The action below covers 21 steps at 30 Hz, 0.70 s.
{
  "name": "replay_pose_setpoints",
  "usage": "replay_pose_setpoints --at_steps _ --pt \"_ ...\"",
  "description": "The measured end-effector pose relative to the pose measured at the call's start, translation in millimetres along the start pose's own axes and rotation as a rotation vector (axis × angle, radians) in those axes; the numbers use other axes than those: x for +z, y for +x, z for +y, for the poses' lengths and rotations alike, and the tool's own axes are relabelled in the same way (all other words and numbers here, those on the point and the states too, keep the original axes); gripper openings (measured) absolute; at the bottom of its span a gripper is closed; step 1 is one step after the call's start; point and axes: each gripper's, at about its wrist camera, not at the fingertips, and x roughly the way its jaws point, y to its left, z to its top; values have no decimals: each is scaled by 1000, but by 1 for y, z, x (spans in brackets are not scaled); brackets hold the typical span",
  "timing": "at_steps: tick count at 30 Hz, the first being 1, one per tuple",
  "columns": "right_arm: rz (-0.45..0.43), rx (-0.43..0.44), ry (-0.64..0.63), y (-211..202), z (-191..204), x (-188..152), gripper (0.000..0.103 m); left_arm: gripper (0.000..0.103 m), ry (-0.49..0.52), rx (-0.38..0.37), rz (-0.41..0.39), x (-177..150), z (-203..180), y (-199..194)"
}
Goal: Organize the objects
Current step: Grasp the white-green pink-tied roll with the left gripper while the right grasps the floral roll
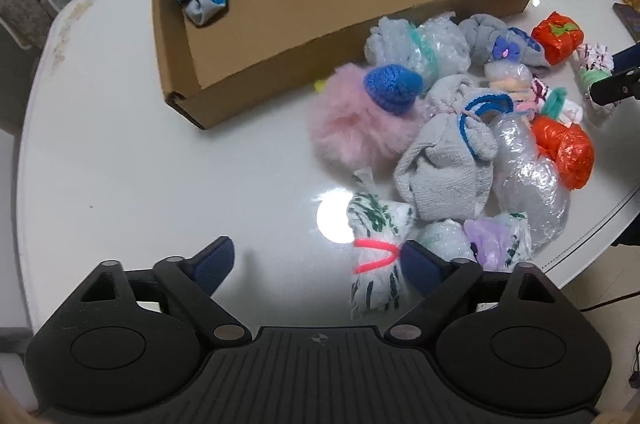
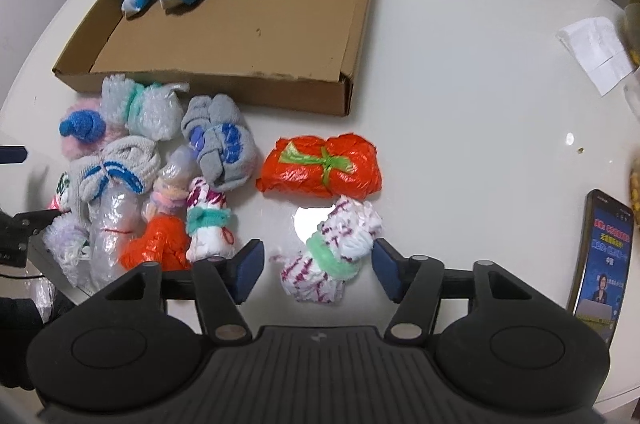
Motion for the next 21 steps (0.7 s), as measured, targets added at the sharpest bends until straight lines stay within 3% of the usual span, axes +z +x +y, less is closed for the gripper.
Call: replay_pose_setpoints --at_steps 4,8,10,13,21 --pt "25 0 -3 7 1 -2 45 88 -1 -7 -4 -3 -3 5" --pt "44 5 -10 14 2 -5 39 76 -16 -25 -13 -5 -1 7" --pt "38 6 -17 15 3 -6 39 65 -12 -40 -24 -4 -2 5" --pt "36 11 -26 16 3 -8 36 35 -7 -67 -27 -2 -5 2" --pt "4 29 -20 6 -9 -22 36 33 -20 -55 -6 6 5 -2"
